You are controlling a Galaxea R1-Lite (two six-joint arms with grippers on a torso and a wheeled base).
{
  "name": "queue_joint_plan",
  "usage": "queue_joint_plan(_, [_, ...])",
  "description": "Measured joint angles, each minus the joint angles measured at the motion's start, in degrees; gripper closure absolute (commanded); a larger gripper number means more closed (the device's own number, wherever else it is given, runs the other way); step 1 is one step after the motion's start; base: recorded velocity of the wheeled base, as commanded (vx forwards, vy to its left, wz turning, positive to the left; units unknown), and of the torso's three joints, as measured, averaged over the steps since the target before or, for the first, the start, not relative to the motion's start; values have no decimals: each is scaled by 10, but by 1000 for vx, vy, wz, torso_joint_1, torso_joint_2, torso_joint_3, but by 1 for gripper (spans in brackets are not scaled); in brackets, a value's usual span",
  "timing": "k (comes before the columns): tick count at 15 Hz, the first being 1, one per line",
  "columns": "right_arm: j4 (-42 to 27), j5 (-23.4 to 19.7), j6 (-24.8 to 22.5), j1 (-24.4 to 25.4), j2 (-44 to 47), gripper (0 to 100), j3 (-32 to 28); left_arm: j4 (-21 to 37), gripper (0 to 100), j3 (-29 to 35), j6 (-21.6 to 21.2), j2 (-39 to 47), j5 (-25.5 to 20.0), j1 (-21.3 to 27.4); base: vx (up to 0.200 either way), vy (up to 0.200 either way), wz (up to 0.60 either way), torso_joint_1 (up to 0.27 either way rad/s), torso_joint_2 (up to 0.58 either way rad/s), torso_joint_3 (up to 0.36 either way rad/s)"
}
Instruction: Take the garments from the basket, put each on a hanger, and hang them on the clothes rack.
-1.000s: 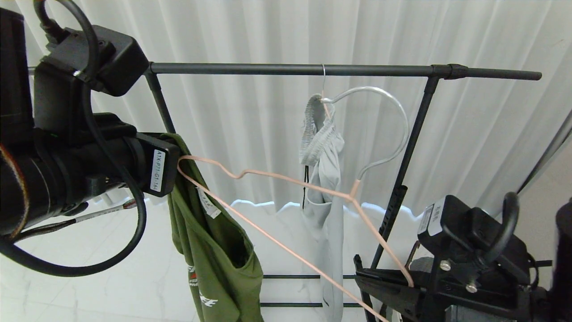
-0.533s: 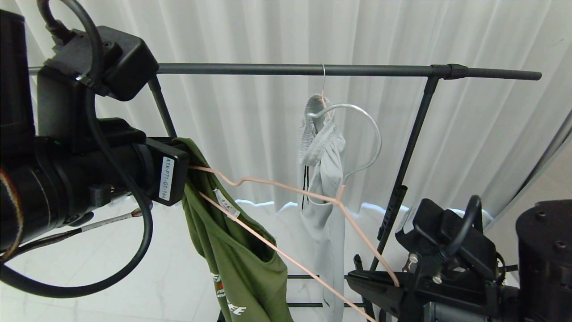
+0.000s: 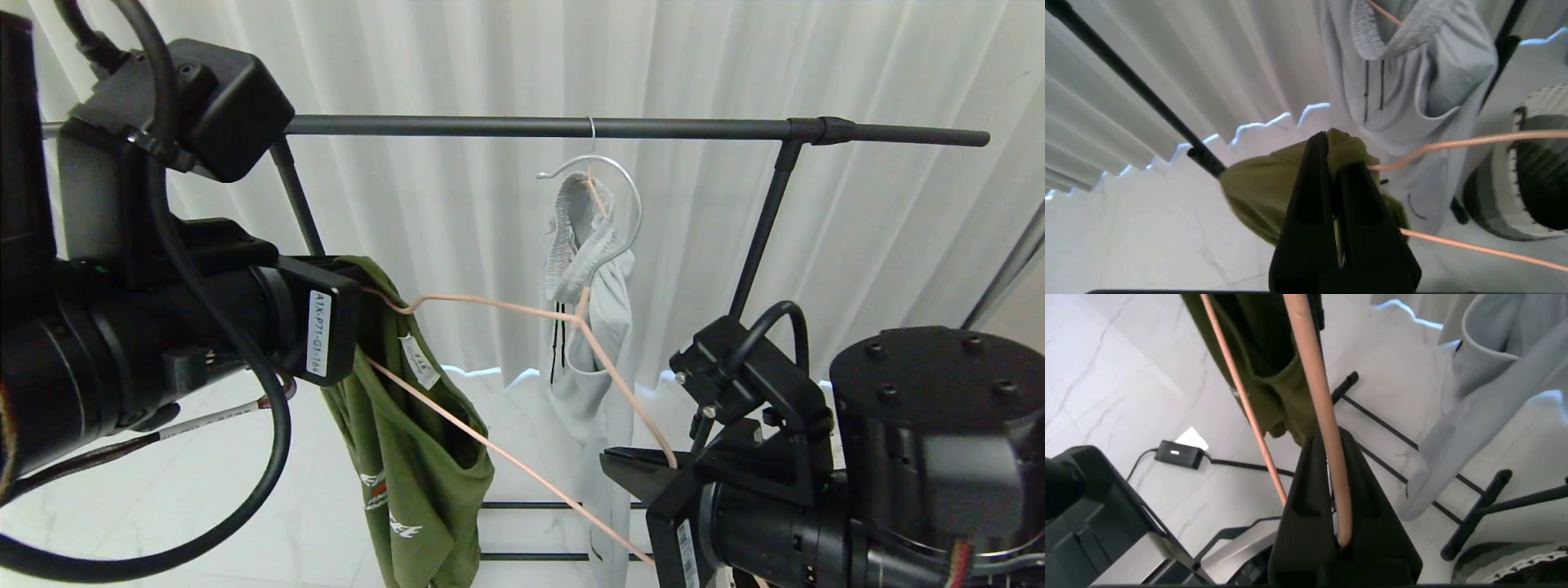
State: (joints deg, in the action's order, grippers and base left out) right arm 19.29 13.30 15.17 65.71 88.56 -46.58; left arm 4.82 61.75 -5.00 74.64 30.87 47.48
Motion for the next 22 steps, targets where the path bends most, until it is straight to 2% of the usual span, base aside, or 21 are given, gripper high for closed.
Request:
queue_joint_plan(3, [0,0,0,1,28,100,-21,0,100,2,20,2,0,37,0,0,0,0,0,0])
queue_joint_plan(8, [1,0,10,15,63,100,-50,0,100,13,50,4,0,66,0,0,0,0,0,0])
queue_joint_plan(14, [3,4,26,27,91,100,-73,0,100,18,56,6,-1,86,0,0,0,0,0,0])
queue_joint_plan(18, [23,19,27,28,96,100,-73,0,100,19,90,9,0,127,0,0,0,0,0,0])
queue_joint_plan(22, [23,67,24,27,85,100,-70,1,100,7,90,10,33,116,0,0,0,0,0,0])
